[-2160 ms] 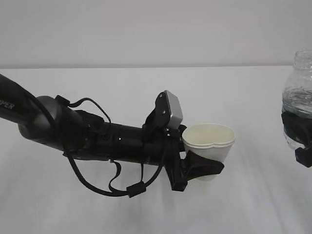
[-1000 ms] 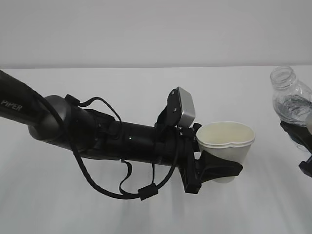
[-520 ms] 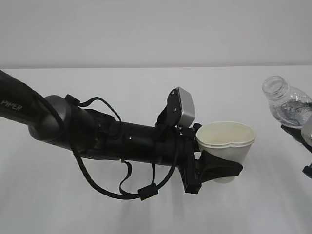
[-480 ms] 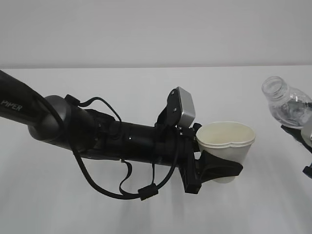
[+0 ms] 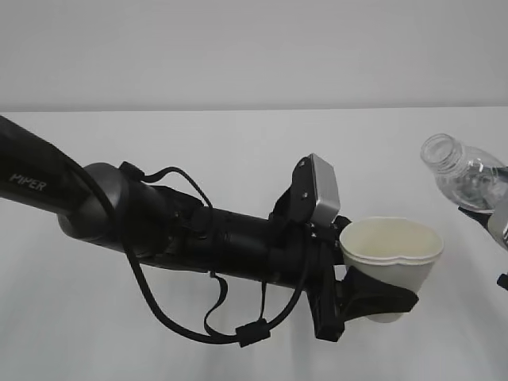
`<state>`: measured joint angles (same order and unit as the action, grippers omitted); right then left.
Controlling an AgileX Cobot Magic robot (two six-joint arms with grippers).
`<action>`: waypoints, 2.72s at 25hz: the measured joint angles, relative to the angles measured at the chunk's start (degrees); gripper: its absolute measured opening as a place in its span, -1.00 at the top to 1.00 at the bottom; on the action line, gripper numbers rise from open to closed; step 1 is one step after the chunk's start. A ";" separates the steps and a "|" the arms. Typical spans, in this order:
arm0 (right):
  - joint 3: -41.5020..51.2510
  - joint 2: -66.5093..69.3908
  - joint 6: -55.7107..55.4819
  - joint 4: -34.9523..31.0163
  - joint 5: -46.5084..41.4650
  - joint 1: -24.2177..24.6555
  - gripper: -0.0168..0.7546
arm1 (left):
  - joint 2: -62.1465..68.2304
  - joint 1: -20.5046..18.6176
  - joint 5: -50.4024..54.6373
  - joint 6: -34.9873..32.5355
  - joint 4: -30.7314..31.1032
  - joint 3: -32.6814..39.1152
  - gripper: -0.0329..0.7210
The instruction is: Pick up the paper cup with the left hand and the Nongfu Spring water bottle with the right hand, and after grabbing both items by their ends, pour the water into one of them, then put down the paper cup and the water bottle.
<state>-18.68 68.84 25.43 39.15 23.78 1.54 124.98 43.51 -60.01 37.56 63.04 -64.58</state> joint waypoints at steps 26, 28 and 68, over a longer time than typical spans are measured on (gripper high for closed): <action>0.00 0.00 9.77 0.03 -1.45 0.00 0.04 | 0.00 0.55 6.79 0.40 1.47 -3.95 -0.14; 0.00 0.00 10.73 0.03 -1.45 0.00 0.04 | 0.00 0.55 6.79 0.77 1.47 -3.95 -0.14; 0.00 0.00 32.15 -6.02 -0.11 0.00 0.05 | 0.00 0.55 6.79 3.91 4.16 -3.95 -0.14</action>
<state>-18.68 68.84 57.59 33.13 23.67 1.54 124.98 44.06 -53.22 41.47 67.19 -68.53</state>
